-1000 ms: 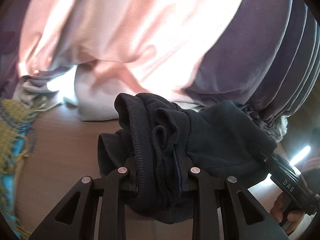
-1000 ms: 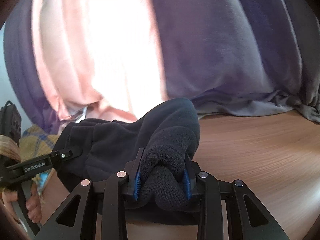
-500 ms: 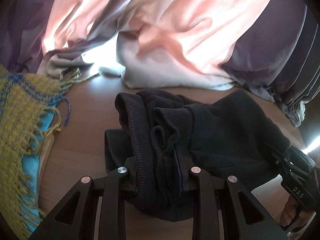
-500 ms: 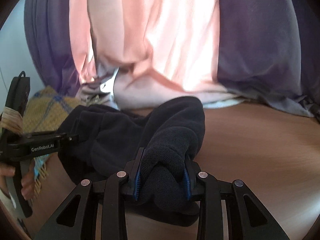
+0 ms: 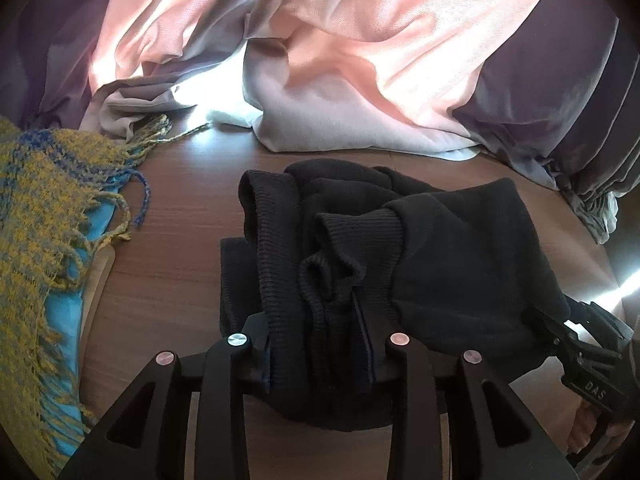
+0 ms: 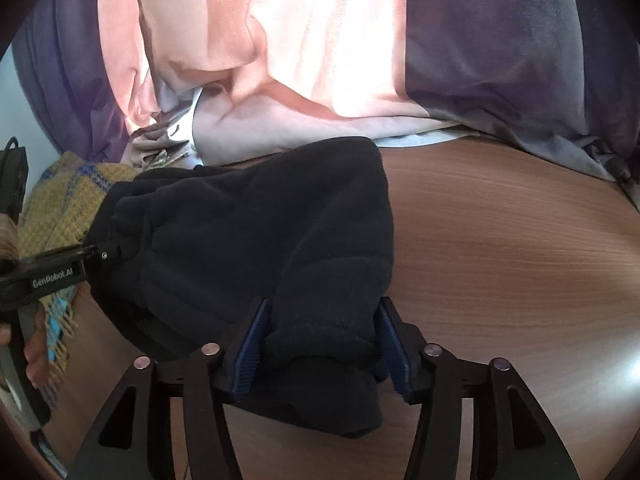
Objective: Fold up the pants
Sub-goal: 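Close both grippers on the folded bundle and press it into a compact shape, then open both grippers and pull them back from the folded pants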
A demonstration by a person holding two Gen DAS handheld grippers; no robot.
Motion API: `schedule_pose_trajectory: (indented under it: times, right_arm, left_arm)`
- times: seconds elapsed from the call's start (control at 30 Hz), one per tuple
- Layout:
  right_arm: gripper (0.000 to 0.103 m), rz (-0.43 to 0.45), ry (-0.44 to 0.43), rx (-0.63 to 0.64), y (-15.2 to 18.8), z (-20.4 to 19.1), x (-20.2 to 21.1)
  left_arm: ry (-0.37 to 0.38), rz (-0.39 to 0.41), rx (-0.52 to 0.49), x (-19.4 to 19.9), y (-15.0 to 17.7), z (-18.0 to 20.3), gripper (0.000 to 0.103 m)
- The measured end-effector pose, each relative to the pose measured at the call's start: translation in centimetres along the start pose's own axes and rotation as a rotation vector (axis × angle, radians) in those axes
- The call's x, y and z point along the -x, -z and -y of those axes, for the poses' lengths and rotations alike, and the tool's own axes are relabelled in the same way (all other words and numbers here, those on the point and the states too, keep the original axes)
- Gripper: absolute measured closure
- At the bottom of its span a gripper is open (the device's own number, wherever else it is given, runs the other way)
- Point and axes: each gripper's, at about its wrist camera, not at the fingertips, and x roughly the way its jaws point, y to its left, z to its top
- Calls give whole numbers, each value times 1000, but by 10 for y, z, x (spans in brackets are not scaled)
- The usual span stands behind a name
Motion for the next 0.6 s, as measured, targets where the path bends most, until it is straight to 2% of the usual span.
schedule_pose_trajectory:
  times: [0.1, 0.27, 0.3, 0.4, 0.53, 0.6]
  right_arm:
    - [47, 24, 16, 31, 4, -3, 10]
    - [45, 132, 32, 101, 2, -9, 40]
    - [45, 144, 31, 103, 2, -9, 46]
    - [35, 182, 9, 100, 3, -7, 68]
    - [33, 237, -9, 78, 10, -1, 97]
    - [24, 262, 0, 63, 15, 3, 113]
  left_arm:
    - [-47, 9, -26, 6, 2, 6, 63]
    - [-145, 83, -66, 39, 5, 20, 62]
    - [-152, 94, -70, 46, 6, 22, 58]
    - [-168, 152, -83, 80, 14, 40, 49]
    - [-186, 208, -115, 116, 28, 65, 39]
    - [-194, 234, -129, 130, 37, 77, 36]
